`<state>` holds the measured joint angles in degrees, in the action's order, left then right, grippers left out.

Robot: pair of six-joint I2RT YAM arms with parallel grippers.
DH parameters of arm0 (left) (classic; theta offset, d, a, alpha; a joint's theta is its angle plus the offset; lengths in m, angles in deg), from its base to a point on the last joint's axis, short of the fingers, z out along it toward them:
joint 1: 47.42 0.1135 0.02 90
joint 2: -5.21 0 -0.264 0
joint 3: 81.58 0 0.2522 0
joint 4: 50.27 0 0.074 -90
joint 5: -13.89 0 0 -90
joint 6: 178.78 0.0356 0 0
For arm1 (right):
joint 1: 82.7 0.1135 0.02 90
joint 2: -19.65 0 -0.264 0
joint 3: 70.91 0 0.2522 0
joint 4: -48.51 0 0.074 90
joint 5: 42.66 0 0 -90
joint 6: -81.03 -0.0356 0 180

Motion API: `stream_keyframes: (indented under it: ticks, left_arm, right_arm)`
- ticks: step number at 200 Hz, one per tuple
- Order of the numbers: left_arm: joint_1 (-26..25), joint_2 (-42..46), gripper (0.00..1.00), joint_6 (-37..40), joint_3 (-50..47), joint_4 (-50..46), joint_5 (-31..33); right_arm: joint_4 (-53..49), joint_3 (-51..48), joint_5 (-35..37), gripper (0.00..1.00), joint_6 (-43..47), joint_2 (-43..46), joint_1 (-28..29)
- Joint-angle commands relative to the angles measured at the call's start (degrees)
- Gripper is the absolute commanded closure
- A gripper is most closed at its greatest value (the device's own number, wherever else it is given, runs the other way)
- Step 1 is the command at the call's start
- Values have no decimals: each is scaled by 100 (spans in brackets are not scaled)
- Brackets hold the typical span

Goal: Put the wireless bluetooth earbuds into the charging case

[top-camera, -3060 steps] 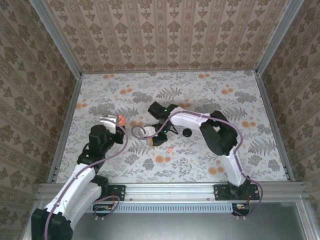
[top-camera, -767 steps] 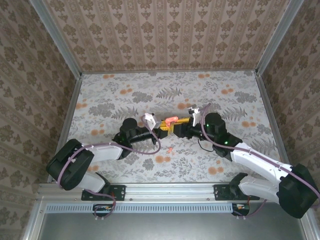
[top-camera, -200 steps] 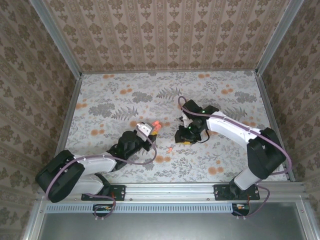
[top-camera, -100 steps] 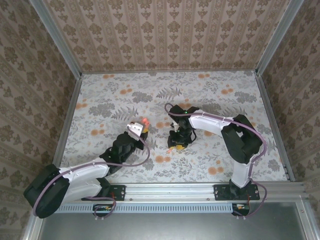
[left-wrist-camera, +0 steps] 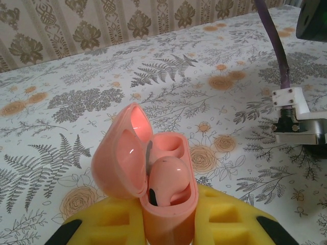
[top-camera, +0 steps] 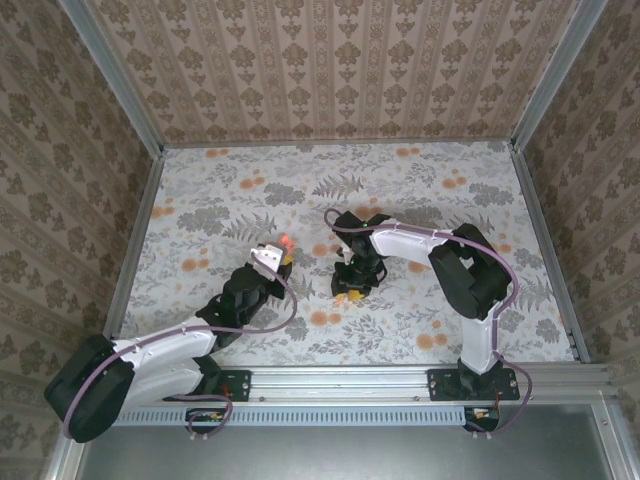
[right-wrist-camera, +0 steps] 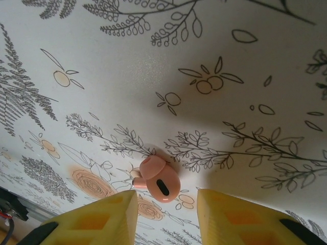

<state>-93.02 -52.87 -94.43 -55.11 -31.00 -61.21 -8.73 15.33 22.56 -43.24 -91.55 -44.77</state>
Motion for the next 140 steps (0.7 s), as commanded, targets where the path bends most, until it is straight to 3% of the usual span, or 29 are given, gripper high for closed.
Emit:
stream_keyframes:
  ticks: [1,77,140]
  left_arm:
    - [44,95,82,-120,-91,-3,73]
    - [61,128,82,-103,-93,-16,67]
    - [72,174,82,-42,-85,-121,56]
  right_arm:
    - [-2,160,-172,63,63,-122,36]
    - [-175,281,-144,70,281,-349,62]
    - [-972,736,56,75,1271,-666,55]
